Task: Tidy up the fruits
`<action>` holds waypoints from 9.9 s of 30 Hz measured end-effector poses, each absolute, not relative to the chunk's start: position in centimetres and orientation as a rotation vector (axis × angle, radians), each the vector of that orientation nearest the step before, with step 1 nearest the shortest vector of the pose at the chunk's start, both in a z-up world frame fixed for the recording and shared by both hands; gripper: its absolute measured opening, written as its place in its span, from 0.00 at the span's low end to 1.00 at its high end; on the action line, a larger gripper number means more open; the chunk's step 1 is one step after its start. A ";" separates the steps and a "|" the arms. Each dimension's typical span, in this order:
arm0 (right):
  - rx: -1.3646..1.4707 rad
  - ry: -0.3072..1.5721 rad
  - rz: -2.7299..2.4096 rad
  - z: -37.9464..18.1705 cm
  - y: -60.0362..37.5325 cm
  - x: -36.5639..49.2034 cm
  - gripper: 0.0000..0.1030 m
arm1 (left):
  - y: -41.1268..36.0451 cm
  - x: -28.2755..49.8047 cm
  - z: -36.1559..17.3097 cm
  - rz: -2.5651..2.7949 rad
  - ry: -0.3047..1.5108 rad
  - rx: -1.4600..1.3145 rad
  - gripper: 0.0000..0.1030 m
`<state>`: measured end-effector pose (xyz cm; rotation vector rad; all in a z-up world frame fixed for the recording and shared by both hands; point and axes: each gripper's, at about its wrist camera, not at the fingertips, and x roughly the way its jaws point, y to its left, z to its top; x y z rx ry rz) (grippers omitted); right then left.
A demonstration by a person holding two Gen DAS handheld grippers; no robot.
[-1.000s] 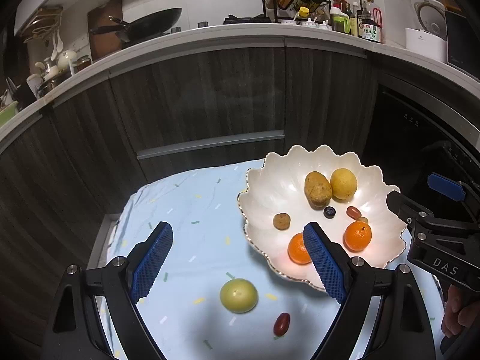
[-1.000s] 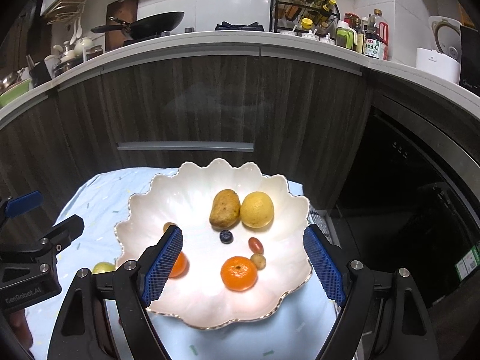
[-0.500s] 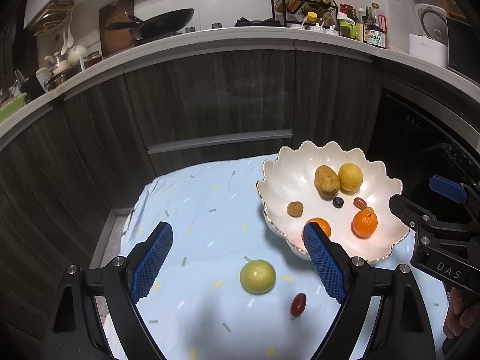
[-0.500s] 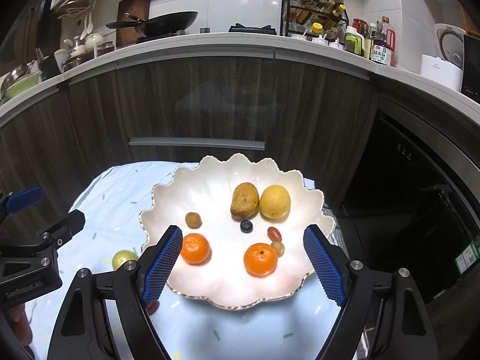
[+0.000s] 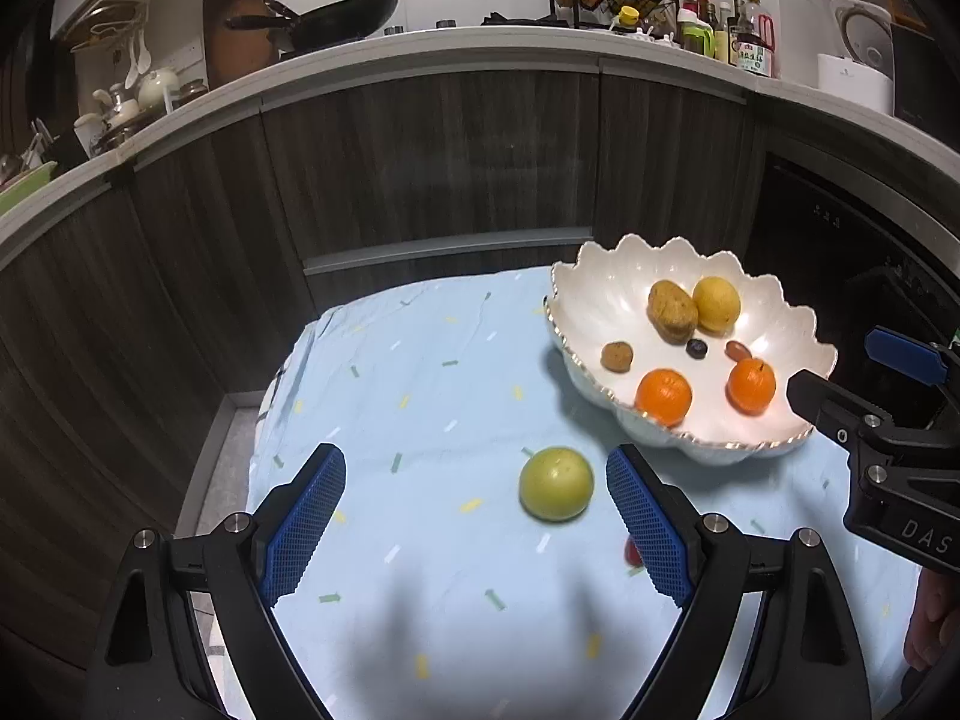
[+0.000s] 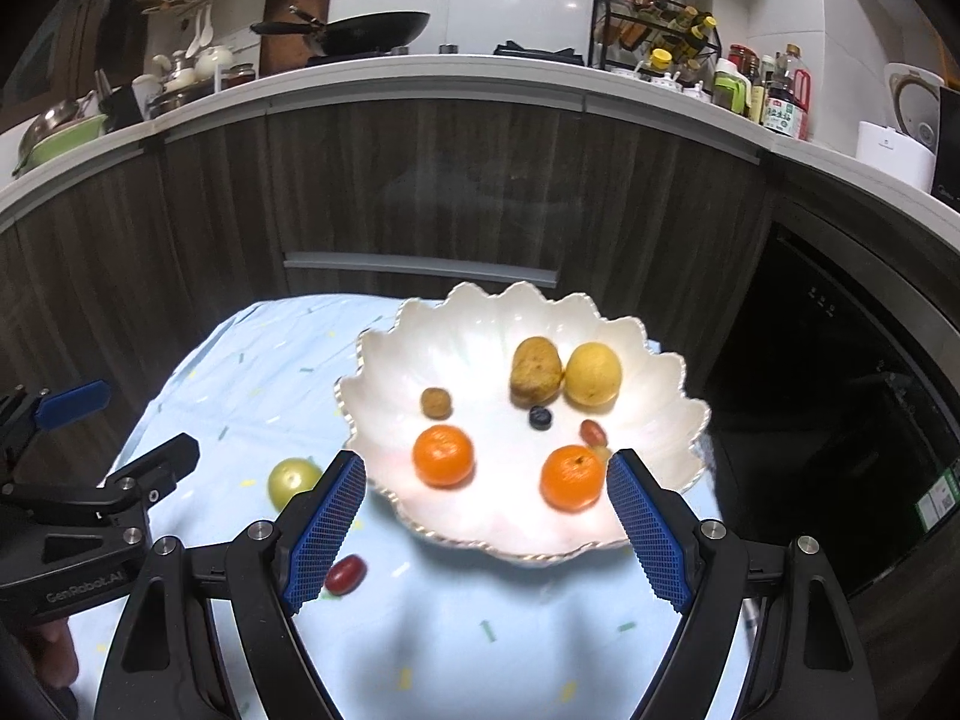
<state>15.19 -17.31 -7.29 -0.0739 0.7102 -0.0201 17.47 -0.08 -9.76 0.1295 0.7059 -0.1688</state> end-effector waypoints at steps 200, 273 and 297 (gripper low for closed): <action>0.118 0.760 -0.081 -4.0 -26.8 20.1 0.13 | -12.8 26.3 -6.5 -0.354 0.813 0.228 0.82; 0.103 0.571 -0.110 0.9 -23.5 -0.5 0.64 | -5.6 4.2 0.6 -0.084 0.636 0.152 0.98; 0.106 0.594 -0.091 -1.2 -22.0 -4.7 0.64 | -3.6 -0.6 -1.1 -0.002 0.630 0.125 0.98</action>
